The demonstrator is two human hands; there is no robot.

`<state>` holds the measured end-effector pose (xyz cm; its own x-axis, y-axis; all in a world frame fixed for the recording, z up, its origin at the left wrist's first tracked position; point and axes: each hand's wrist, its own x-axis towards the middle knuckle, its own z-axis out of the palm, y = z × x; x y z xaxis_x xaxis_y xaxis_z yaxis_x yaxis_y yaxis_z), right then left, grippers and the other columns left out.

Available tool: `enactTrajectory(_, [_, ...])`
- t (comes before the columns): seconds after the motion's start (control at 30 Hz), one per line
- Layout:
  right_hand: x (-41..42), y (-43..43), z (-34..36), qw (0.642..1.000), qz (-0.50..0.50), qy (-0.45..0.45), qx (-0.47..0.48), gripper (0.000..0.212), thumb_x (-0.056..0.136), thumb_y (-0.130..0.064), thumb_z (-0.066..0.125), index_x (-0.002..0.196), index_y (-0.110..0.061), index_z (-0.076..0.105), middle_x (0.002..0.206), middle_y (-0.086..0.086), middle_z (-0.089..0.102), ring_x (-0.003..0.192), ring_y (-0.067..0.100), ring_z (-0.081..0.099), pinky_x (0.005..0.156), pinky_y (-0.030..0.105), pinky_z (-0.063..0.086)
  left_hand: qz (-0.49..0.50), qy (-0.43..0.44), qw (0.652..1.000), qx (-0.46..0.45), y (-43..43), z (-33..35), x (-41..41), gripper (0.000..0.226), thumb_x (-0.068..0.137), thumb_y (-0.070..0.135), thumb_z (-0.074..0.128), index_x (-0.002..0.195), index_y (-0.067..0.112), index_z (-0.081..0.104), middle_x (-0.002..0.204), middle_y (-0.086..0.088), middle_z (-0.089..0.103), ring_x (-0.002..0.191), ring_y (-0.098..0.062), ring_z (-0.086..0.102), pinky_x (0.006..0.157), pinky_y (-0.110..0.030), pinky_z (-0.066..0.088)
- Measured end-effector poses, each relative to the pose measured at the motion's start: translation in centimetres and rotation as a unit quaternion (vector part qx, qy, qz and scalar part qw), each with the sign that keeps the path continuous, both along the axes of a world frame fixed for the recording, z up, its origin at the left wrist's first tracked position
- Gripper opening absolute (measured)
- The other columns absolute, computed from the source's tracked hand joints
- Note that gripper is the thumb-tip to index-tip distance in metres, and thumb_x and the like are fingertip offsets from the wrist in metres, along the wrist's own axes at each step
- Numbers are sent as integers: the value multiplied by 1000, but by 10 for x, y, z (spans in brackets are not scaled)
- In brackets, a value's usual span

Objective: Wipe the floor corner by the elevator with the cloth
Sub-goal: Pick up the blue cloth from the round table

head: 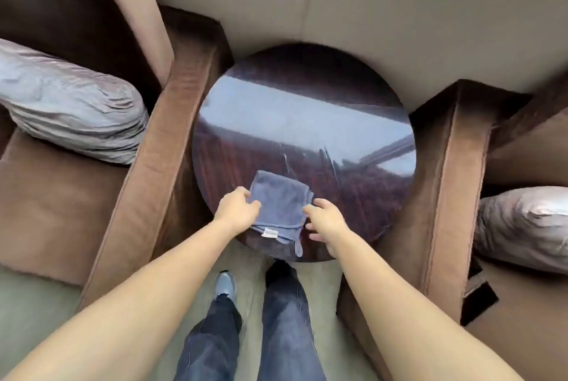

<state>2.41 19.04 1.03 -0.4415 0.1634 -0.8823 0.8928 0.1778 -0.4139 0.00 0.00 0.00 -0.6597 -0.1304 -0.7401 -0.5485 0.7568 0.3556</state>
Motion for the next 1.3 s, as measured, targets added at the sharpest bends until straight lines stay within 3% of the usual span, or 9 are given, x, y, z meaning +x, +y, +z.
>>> enactTrajectory(0.13, [-24,9,-39,995,22,-4,101,62,90,-26,61,147,-11,43,141,12,55,124,29,54,93,31,40,54,-30,998,-27,14,-30,-11,55,92,36,58,137,6,49,138,-22,55,127,-41,53,101,-39,42])
enactTrajectory(0.23, [-23,6,-57,996,-5,-10,84,60,87,-26,68,140,-12,43,119,6,58,102,25,57,85,34,42,70,-40,996,-36,22,-48,-5,60,90,44,60,139,12,45,136,-16,55,125,-40,53,103,-43,44])
enactTrajectory(0.47, [-9,-22,-41,992,-33,-22,-116,19,94,-7,63,110,-15,69,108,9,76,93,24,73,75,36,59,182,-31,978,99,8,-44,20,17,89,26,65,80,12,64,83,-4,66,83,-27,61,71,-33,43])
enactTrajectory(0.6, [5,-45,-4,986,1,7,-169,24,98,-9,57,118,-20,64,108,4,74,88,20,75,55,28,58,373,-4,894,248,-30,-10,56,18,93,15,64,109,9,68,106,-10,75,99,-26,71,92,-43,57])
enactTrajectory(0.67, [16,-65,19,981,33,18,-190,23,99,-13,56,120,-19,64,112,8,75,98,30,72,61,37,60,421,26,863,276,-55,15,85,15,94,13,62,108,11,68,104,-9,76,91,-21,72,83,-35,58])
enactTrajectory(0.77, [38,-96,49,972,102,63,-201,12,99,-15,57,108,-10,64,105,13,73,97,32,70,78,43,56,432,70,863,251,-90,49,135,9,96,16,60,101,13,67,107,-12,75,91,-21,70,84,-35,54])
enactTrajectory(0.93, [122,-172,118,932,253,118,-233,4,98,-22,59,101,-22,62,78,-2,72,65,15,66,51,26,47,496,189,820,214,-152,113,261,30,98,13,56,126,3,58,123,-14,69,111,-28,66,102,-42,51])
enactTrajectory(1.17, [301,-282,187,892,298,112,-322,16,97,-11,57,113,-15,56,109,16,66,99,31,65,88,50,54,605,314,692,239,-216,201,450,11,100,10,52,106,17,59,108,-8,69,94,-23,66,78,-33,54])
enactTrajectory(1.3, [347,-335,209,884,288,114,-350,17,99,-9,51,113,-14,59,113,17,67,106,34,65,91,53,53,631,329,661,236,-262,231,510,16,101,13,51,115,11,59,116,-12,70,101,-29,68,89,-44,54])
